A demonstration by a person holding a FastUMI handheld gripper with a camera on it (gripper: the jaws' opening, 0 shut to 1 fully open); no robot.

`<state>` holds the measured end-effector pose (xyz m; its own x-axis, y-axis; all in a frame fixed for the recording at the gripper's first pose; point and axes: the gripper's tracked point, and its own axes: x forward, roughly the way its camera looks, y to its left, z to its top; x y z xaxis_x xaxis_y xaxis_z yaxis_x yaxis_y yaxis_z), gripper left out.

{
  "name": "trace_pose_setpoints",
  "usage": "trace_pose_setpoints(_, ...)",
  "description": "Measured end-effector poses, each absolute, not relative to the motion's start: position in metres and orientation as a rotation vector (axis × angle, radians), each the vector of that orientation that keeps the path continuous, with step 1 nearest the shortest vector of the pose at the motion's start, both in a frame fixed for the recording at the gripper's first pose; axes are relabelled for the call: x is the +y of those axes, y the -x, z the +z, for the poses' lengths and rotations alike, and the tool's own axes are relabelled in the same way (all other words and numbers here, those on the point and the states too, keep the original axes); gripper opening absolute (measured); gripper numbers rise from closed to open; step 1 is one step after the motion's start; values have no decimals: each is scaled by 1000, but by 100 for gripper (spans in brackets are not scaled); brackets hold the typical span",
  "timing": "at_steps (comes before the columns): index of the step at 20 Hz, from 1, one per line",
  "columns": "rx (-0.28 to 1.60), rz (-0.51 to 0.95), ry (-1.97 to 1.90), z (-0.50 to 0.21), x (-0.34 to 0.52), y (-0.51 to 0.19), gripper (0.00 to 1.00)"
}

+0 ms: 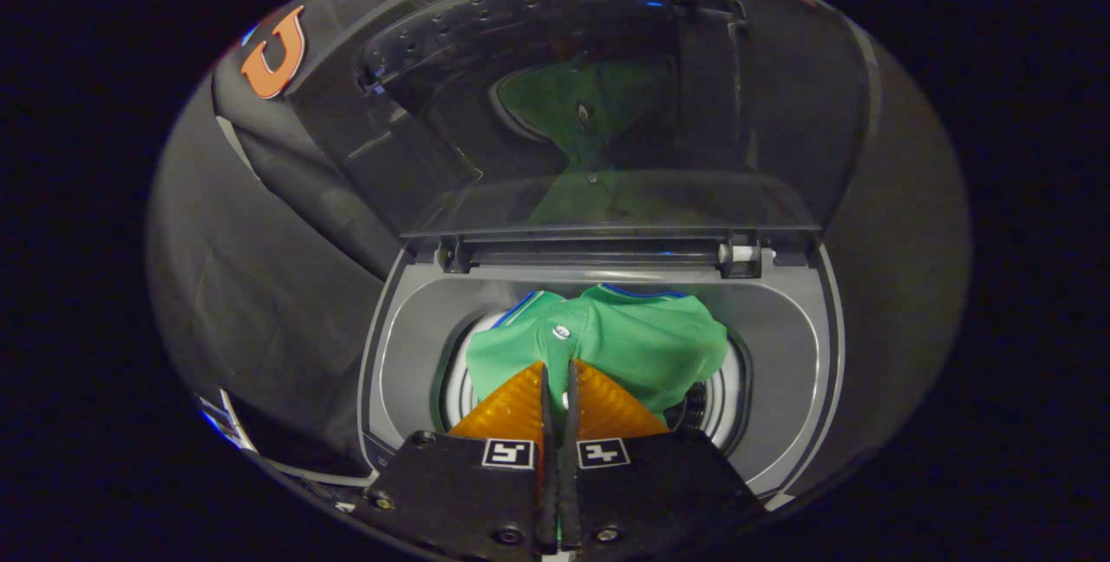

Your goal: Put the clothes into the washing machine and then close the washing machine lid.

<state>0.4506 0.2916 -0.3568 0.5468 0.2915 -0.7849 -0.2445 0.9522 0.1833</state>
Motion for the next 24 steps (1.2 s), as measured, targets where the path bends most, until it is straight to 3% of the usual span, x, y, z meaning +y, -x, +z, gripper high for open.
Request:
trace_pose_setpoints(6, 945, 317, -59, -357, 290, -451, 5)
trace_pose_setpoints(9, 1051, 341, -9, -377, 285, -434, 60)
trace_pose_setpoints(11, 1013, 332, -10, -371, 287, -439, 97)
trace_pose_setpoints(16, 862, 411, -7, -323, 297, -449, 96)
trace_pose_setpoints(24, 674, 564, -61, -163, 340, -448, 96)
